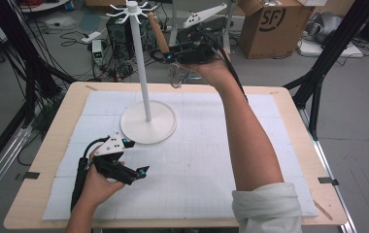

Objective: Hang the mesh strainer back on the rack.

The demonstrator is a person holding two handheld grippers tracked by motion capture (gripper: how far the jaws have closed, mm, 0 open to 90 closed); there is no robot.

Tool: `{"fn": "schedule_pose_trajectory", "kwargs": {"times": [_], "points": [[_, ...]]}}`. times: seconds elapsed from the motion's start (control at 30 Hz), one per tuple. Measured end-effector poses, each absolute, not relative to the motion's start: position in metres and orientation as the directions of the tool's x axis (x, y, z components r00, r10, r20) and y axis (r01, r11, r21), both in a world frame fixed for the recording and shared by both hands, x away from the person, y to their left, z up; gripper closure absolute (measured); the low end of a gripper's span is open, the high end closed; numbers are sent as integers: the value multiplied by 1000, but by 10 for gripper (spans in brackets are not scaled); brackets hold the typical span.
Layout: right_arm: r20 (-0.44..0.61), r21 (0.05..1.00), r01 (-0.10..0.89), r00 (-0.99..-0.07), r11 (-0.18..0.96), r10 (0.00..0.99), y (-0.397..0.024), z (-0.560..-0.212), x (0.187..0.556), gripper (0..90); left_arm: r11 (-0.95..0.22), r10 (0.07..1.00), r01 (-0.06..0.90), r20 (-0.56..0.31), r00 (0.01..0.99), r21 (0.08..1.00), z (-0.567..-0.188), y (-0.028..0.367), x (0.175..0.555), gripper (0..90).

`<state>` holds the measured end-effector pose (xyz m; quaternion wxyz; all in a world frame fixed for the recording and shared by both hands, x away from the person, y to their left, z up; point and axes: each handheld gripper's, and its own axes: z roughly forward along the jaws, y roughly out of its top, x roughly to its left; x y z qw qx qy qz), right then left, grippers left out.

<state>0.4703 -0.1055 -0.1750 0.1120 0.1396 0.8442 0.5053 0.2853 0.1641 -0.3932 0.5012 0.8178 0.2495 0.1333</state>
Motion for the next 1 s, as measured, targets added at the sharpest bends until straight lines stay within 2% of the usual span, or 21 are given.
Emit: {"fn": "schedule_pose_trajectory", "kwargs": {"times": [0.53,0.67,0.83,0.9,1.0], "points": [[-50,873,137,-929,468,366,-92,-176,470,672,-372,543,277,-35,839,886,-393,163,285,16],[-77,862,122,-928,493,365,-90,-177,467,559,-377,542,276,-31,839,884,-394,163,285,16],[-54,871,135,-929,472,365,-95,-179,466,471,-376,544,280,-34,838,883,-394,164,285,16],[-44,873,144,-929,466,368,-99,-180,466,409,-375,543,281,-36,839,883,-395,163,285,16],[-34,879,146,-930,454,365,-106,-183,464,399,-371,543,280,-37,839,886,-395,163,284,16]]}}
